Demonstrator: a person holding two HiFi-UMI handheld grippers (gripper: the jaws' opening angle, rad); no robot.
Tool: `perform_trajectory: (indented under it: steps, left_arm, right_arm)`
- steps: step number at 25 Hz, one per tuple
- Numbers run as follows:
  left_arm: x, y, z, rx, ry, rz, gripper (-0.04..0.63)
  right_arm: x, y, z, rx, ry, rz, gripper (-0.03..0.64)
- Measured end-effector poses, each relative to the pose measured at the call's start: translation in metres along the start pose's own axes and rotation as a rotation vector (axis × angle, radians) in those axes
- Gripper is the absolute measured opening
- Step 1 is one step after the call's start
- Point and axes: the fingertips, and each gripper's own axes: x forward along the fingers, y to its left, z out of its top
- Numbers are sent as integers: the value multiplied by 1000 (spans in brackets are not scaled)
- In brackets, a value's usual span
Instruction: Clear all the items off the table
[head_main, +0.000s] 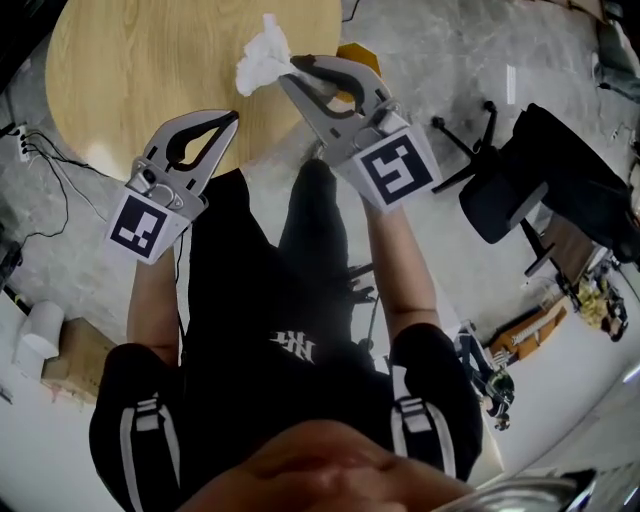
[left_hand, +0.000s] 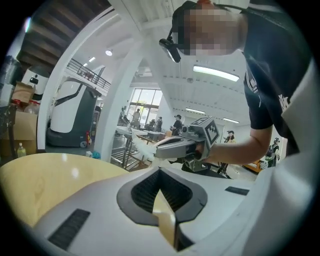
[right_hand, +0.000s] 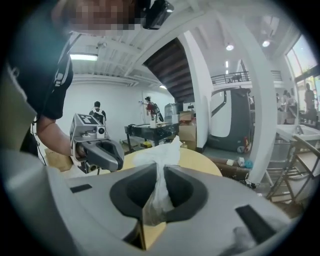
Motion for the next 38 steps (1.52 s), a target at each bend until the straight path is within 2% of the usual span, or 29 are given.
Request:
perform_trajectory:
  steps: [5,9,12,15,20,25,31,38]
  left_arm:
    - [81,-66,4,36,-5,12,12]
    - [142,-114,2,9,-21,17,12]
    - [177,-138,-8,-13,-28,1,12]
    - [209,-154,-33,-6,-12,-32,12]
    - [243,-159,-108,-77,8,-47,12]
    - [256,-136,-201,-138,63,-28,12]
    - [267,-105,-288,-151,97,-21,12]
    - [282,-85,-335,-100,93,-56,12]
  right_arm:
    - [-103,-44,-36,-8,-21,-16,51]
    - [-177,-86,-69,8,-28,-58,51]
    - [-208,-113,-96,21,-25,-81,51]
    - [-220,-135,-132,43,-21,-112,51]
    - [-196,-149,-220,84,11,-116,52]
    - [-140,-150,-346,110,140,-86,52]
    - [-82,-149,-468,108,224,-41,55]
    - [-32,-158,-564,91,295,-23,58]
